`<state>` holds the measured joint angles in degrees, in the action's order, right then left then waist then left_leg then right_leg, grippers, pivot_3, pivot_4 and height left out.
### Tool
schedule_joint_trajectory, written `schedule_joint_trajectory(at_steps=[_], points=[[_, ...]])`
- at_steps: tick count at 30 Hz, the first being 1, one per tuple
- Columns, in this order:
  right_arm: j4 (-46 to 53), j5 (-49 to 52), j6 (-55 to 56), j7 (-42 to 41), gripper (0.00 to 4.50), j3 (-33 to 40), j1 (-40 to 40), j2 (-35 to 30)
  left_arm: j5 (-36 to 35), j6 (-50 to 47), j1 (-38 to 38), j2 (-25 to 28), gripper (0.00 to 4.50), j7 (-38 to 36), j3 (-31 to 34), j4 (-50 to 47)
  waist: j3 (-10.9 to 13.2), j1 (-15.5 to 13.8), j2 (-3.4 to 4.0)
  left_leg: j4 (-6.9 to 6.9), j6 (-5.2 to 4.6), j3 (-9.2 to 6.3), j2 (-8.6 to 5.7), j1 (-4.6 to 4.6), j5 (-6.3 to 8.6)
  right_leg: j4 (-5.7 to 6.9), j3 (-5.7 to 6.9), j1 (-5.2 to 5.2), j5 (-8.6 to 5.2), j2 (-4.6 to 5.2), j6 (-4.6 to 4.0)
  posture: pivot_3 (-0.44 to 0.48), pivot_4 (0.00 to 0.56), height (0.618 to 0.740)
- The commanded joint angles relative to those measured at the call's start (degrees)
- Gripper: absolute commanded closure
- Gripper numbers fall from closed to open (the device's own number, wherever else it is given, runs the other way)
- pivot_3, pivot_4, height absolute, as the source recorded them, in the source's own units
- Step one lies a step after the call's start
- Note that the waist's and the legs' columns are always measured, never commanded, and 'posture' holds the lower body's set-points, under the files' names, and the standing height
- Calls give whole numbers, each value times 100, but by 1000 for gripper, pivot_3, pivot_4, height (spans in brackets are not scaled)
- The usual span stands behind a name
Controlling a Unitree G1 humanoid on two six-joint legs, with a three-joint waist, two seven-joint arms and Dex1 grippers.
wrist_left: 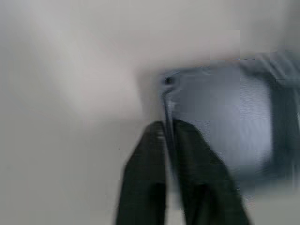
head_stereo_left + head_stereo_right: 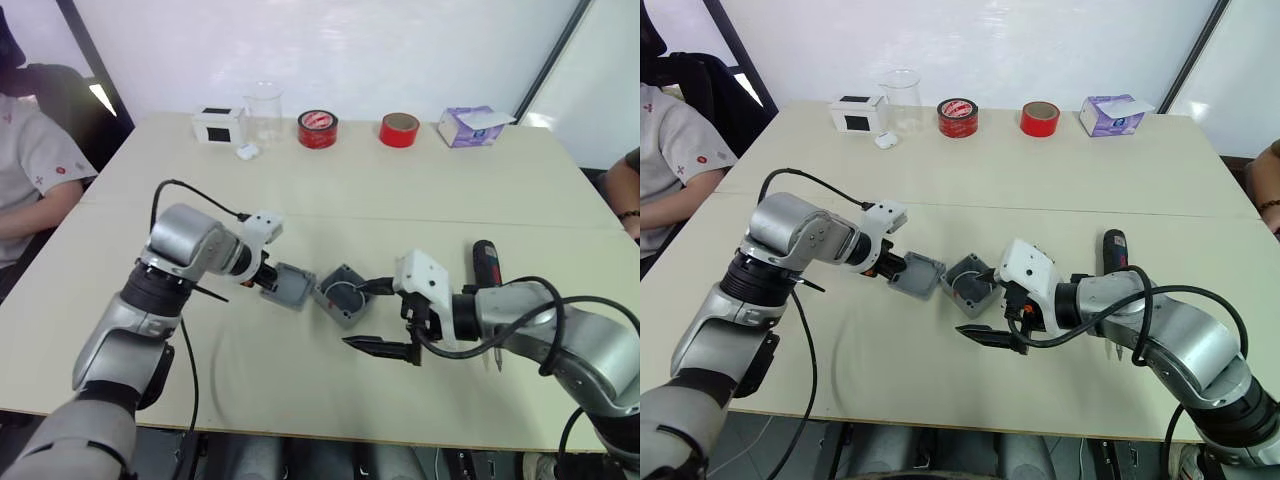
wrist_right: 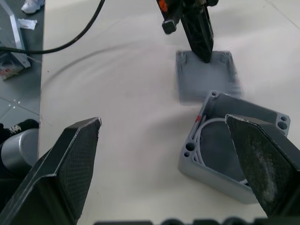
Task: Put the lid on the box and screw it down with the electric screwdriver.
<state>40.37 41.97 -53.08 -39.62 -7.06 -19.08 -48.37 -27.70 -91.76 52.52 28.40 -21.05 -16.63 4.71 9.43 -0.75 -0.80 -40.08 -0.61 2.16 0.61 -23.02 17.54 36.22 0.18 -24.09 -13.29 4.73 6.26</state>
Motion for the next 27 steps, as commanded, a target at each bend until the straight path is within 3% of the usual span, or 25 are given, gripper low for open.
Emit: schedule_joint_trajectory(at_steps=[1,6,9,13,20,27], points=[[-43,325,-47,77,0,537,-47,150,73,-74,-237,-196,4463,318,162,205,0,-5,1,0,0,0,0,4,0,-1,0,5,0,0,0,0,150,740],[-748,1081,-249,543,0,1425,-367,755,331,23,-137,-374,4463,769,1382,156,2,12,-3,9,-1,-1,10,67,2,-14,1,69,-10,2,-19,0,150,740],[-1418,1158,-371,1186,0,1603,-846,1326,390,1150,22,-342,4463,747,2000,16,11,48,-15,10,1,-1,10,60,1,-10,1,55,-2,-4,-18,0,150,740],[-2375,1460,-535,2043,0,1805,-1596,2378,44,2446,35,-805,4463,530,2801,-232,11,38,-14,28,29,3,20,44,-15,-8,1,29,5,-2,-12,0,150,740],[-3679,1338,-678,2461,0,1817,-2551,3086,66,3554,-248,-1433,4463,349,2599,-637,8,11,-10,33,90,21,-4,-33,-51,-8,-1,-47,13,26,-14,0,150,740],[-4225,1276,-1016,1968,0,1710,-2969,2755,77,3912,-371,-1522,4463,187,2424,-553,9,50,-10,34,54,18,-16,-35,-31,-11,0,-47,17,20,-12,0,150,740]])
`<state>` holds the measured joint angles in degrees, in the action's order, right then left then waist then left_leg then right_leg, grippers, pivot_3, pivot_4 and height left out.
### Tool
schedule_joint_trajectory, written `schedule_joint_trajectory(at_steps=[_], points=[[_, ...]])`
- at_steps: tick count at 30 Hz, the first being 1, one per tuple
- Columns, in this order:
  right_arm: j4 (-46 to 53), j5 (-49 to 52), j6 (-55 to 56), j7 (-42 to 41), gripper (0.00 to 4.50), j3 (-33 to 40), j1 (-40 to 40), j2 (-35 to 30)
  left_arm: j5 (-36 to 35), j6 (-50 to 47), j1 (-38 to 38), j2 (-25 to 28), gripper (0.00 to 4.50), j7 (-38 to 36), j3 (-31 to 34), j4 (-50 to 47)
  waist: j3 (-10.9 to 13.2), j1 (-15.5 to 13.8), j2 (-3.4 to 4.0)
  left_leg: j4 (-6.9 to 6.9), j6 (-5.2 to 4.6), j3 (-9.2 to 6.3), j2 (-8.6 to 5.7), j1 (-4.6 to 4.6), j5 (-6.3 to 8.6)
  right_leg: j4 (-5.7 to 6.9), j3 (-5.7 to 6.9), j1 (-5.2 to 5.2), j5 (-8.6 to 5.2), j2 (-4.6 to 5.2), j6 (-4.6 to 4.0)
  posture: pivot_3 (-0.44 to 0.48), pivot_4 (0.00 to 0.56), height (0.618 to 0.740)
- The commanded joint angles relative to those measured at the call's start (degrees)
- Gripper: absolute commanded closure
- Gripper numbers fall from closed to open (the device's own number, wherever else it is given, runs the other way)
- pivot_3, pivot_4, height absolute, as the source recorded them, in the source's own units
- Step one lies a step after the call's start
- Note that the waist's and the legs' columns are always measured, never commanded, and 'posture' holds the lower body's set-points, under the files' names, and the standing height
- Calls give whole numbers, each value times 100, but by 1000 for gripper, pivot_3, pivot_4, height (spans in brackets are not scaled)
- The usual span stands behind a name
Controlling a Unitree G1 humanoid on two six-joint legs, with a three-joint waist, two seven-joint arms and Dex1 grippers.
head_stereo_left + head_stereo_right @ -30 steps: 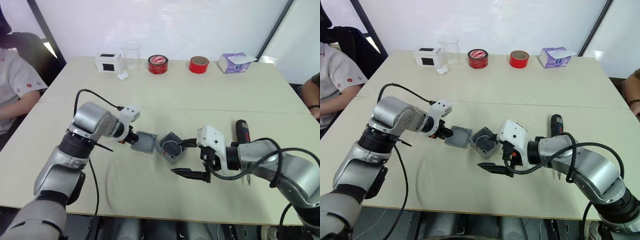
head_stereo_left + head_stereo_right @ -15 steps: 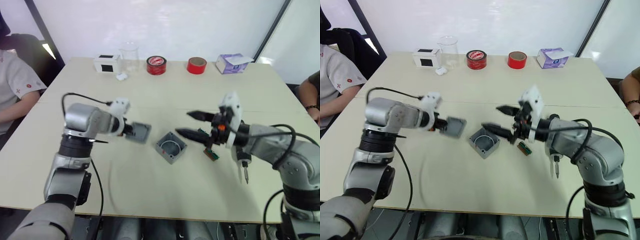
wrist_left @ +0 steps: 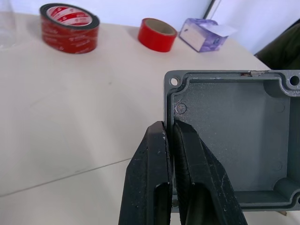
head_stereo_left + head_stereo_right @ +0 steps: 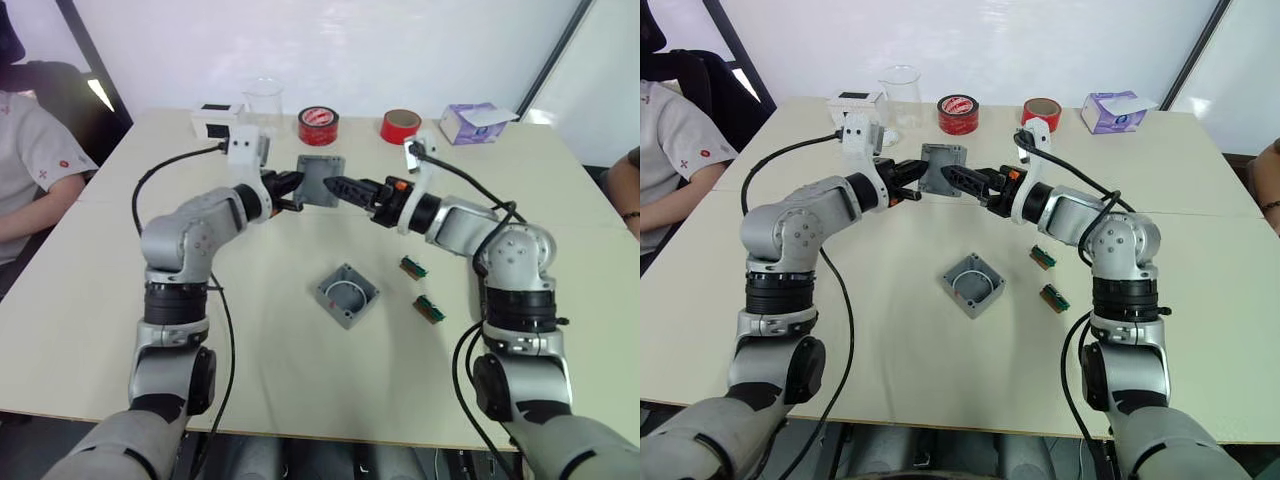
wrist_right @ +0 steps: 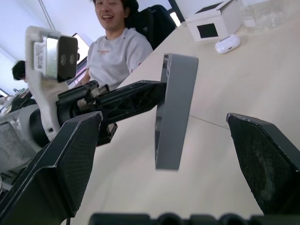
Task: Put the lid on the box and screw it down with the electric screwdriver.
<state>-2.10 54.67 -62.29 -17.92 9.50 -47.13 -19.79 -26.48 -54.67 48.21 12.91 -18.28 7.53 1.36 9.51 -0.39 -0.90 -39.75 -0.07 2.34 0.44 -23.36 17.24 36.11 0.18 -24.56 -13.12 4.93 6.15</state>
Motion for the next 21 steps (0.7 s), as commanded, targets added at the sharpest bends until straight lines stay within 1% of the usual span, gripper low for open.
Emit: schedule_joint_trajectory(at_steps=[1,4,10,12,13,16,17,18,21], points=[[5,-4,-121,-249,0,52,-172,-136,-46,215,56,36,4463,-100,2,-217,0,21,0,0,-1,-1,1,0,0,-1,0,0,0,-1,0,0,150,740],[-27,-24,-182,-356,0,83,-193,-218,72,231,17,177,4463,-197,-186,-282,0,62,0,0,-1,-3,2,1,1,-1,0,0,0,-3,0,0,150,740],[-82,-118,-288,-446,0,88,-182,-256,10,157,28,162,4463,-235,-242,-402,0,113,0,1,-2,-7,5,0,1,-1,1,0,0,-5,0,0,150,740],[-97,-181,-300,-461,556,78,-170,-245,11,144,29,141,4500,-228,-246,-423,0,114,0,1,-2,-7,7,0,1,-1,1,0,0,-6,0,0,150,740],[-97,-204,-305,-468,752,77,-165,-233,6,134,25,126,4500,-219,-238,-432,0,114,0,1,-2,-7,8,0,1,-1,1,0,0,-7,0,0,150,740],[-100,-241,-299,-454,1815,100,-166,-181,10,117,13,127,4500,-225,-233,-438,0,113,0,1,-2,-7,8,0,1,-1,1,0,0,-7,0,0,150,740],[-109,-250,-297,-439,2252,110,-168,-163,5,110,12,130,4500,-232,-226,-439,0,112,0,1,-2,-7,9,0,1,-2,1,0,0,-7,0,0,150,740],[-112,-262,-297,-420,2550,119,-169,-146,0,103,5,134,4500,-240,-225,-450,0,112,0,1,-2,-7,9,0,1,-2,1,0,0,-7,0,0,150,740],[-120,-292,-300,-373,3789,146,-167,-98,-30,68,-14,138,4500,-265,-222,-498,0,114,0,2,-2,-7,9,0,1,-2,1,0,0,-7,0,0,150,740]])
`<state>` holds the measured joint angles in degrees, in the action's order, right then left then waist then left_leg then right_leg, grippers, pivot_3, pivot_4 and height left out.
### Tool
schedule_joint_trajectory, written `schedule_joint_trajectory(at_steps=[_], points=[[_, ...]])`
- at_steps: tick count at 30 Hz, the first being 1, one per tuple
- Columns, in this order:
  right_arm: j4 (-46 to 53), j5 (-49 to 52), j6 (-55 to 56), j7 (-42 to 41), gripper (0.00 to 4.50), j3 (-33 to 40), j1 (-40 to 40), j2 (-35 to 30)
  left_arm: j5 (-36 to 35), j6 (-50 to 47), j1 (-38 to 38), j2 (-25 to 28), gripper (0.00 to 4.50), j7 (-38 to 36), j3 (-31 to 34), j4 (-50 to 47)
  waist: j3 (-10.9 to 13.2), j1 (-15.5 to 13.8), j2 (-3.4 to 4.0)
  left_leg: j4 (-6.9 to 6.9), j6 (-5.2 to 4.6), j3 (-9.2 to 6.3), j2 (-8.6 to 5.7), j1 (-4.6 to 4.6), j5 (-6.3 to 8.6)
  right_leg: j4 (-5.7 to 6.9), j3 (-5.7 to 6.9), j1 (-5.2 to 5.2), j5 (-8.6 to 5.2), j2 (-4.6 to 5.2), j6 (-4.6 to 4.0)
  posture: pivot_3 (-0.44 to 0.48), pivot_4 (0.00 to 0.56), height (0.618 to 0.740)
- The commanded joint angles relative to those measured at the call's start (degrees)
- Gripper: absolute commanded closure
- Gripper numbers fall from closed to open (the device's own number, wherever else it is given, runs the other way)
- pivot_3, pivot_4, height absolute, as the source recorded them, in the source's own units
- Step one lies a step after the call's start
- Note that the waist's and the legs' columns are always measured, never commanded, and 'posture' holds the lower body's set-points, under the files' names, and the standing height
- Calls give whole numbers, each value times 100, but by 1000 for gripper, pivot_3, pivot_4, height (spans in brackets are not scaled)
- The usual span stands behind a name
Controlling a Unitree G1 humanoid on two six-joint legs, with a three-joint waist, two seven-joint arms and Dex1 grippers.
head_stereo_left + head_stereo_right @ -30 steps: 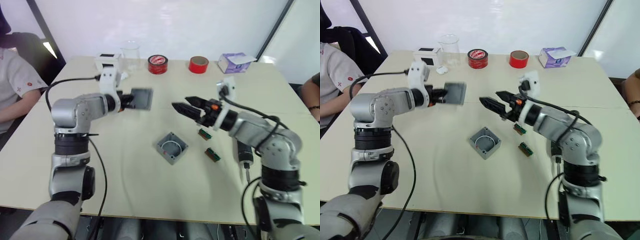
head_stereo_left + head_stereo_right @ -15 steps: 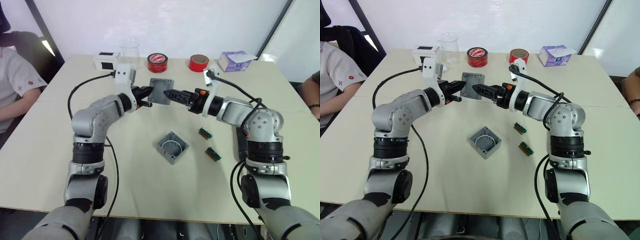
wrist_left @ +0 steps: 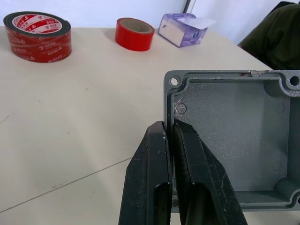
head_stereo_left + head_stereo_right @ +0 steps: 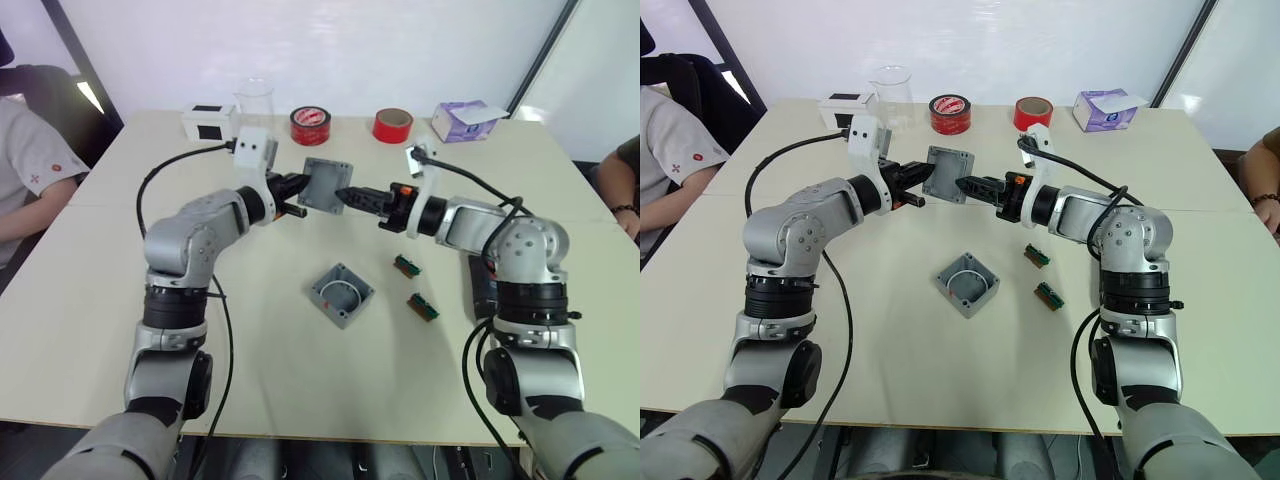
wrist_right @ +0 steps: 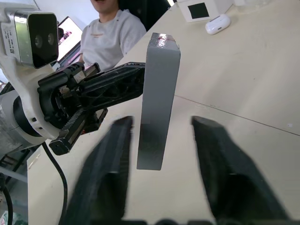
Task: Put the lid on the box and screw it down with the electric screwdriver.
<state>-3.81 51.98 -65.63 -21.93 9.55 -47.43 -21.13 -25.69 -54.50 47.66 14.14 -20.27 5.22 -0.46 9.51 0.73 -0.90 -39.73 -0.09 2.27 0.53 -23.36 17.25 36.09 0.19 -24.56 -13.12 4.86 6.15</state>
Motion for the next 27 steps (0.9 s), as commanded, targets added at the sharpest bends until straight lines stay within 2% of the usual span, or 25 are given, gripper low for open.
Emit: schedule_joint_trajectory(at_steps=[1,2,9,13,20,23,27], points=[[51,-27,32,43,4076,150,-133,50,-115,41,33,10,4500,-68,6,-337,0,1,1,0,0,0,0,0,0,0,0,0,0,0,0,0,150,740],[53,-37,31,50,4353,157,-129,62,-121,34,26,6,4500,-70,0,-359,1,1,1,0,0,0,1,0,0,-1,0,0,0,0,0,0,150,740],[96,-12,-44,132,4353,209,-70,158,-203,0,-16,2,4500,-142,-37,-515,1,1,1,1,0,-1,2,0,0,0,0,0,0,-1,0,0,150,740],[150,66,-77,163,4353,291,-46,240,-236,-30,-41,123,3154,-298,-62,-559,1,0,1,1,0,-1,3,-2,0,-1,0,-1,0,-1,0,0,150,740],[170,4,-45,201,4353,375,-5,265,-579,-312,-5,397,403,-564,213,-726,2,7,2,2,0,-1,4,-1,0,-1,0,-1,0,-3,0,0,150,740],[260,-31,28,180,4353,450,62,163,-782,-438,26,682,403,-715,424,-733,2,9,2,2,0,-1,8,-1,0,-1,0,-2,0,-6,0,0,150,740],[889,-133,393,-121,4353,515,390,-276,-945,-471,36,1086,403,-818,749,-540,4,-4,4,5,0,-3,9,-2,0,-4,1,-3,-1,-8,0,0,150,740]])
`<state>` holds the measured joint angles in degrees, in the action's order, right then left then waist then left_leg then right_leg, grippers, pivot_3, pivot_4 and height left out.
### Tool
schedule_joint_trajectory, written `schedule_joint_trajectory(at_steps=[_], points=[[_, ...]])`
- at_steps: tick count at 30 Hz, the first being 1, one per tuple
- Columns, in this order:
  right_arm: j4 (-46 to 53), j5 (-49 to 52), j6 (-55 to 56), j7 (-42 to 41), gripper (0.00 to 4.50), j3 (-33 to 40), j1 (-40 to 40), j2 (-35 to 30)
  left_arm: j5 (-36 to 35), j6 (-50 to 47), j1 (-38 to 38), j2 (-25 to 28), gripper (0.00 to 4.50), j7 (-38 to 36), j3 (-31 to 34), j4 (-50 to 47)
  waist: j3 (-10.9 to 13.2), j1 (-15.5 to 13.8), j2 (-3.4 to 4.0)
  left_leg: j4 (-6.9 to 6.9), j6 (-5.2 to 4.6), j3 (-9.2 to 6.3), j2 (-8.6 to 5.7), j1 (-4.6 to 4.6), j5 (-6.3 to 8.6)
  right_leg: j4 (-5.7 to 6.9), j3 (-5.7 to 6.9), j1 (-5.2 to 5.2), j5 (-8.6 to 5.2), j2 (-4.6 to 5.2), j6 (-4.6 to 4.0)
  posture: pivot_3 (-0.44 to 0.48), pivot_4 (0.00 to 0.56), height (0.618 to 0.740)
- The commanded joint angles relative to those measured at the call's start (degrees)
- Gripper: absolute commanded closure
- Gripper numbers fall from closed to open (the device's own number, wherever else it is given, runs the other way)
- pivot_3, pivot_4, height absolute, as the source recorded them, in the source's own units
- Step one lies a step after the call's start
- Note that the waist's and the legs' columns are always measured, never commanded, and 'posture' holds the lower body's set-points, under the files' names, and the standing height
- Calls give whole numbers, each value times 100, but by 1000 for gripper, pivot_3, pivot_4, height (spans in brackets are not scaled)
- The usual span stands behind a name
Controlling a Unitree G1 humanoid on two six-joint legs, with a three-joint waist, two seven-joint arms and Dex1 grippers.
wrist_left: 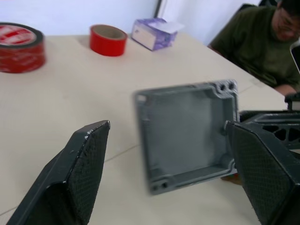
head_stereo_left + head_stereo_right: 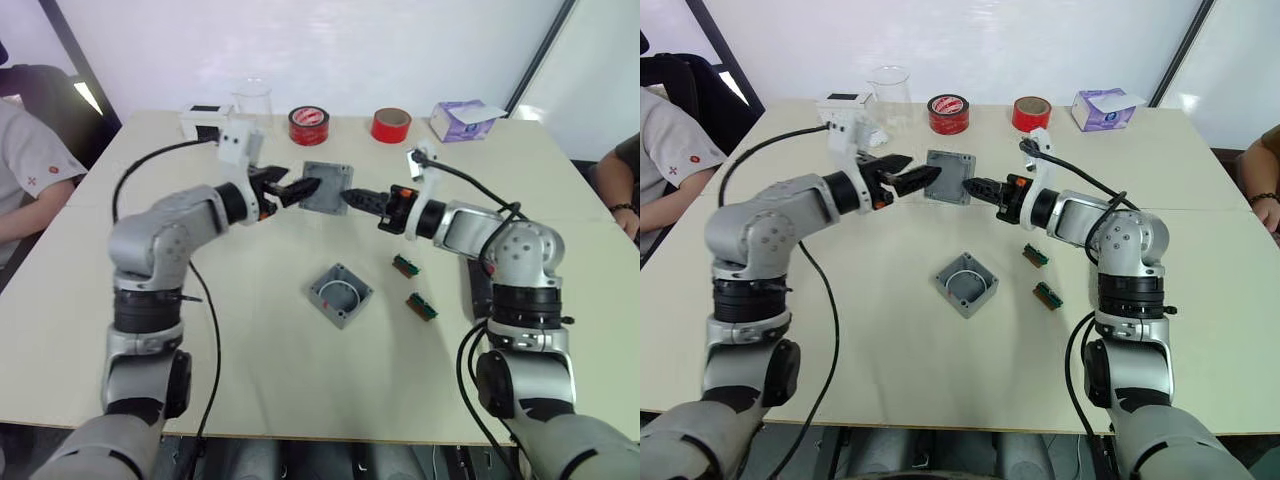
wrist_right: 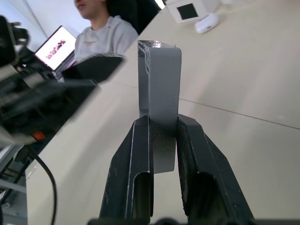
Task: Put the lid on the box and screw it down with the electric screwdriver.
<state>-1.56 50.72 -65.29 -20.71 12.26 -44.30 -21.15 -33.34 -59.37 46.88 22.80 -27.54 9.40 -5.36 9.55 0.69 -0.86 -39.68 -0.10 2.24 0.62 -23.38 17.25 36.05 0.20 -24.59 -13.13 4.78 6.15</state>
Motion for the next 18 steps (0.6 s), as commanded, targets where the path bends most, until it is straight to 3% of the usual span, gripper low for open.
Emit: schedule_joint_trajectory(at_steps=[1,2,5,8,11,13,14,18], points=[[757,15,383,-273,4353,263,132,-332,-200,17,113,272,403,-129,346,-16,1,-1,-1,0,0,0,0,-1,0,-1,0,0,0,0,0,0,150,740],[815,36,403,-290,4353,267,171,-369,-224,20,110,305,403,-149,347,-3,1,4,-1,0,0,0,0,-1,0,-2,0,0,0,0,0,0,150,740],[1631,10,586,-479,4353,267,533,-738,-232,97,23,442,1131,-236,410,126,1,-5,-1,0,0,0,0,0,0,-2,0,0,-1,0,0,0,150,740],[2571,-496,1315,-593,4353,38,990,-956,-256,164,-55,370,2267,-316,306,211,1,-1,-1,3,0,-2,1,0,0,-4,1,0,-1,-4,1,0,150,740],[3266,-1904,2710,-1008,4353,-774,1588,-1564,-237,227,-89,296,3414,-404,171,301,2,1,-2,4,0,-2,1,1,0,-5,0,0,-1,-5,1,0,150,740],[3141,-3512,4654,-1315,4353,-1479,2000,-2089,-238,255,-63,265,4247,-473,121,387,3,-4,-5,4,0,-1,-1,1,0,-6,0,0,-2,-6,2,0,150,740],[3007,-3929,5240,-1317,4353,-1608,2153,-2179,-260,254,-36,258,4442,-542,73,419,5,0,-7,4,1,1,-5,2,0,-6,0,0,-3,-6,4,0,150,740],[2389,-5092,7235,-1156,4353,-1775,2580,-2293,-299,160,82,234,4442,-680,-103,494,7,1,-10,4,8,3,-5,3,-4,-6,-1,0,-3,-6,4,0,150,740]])
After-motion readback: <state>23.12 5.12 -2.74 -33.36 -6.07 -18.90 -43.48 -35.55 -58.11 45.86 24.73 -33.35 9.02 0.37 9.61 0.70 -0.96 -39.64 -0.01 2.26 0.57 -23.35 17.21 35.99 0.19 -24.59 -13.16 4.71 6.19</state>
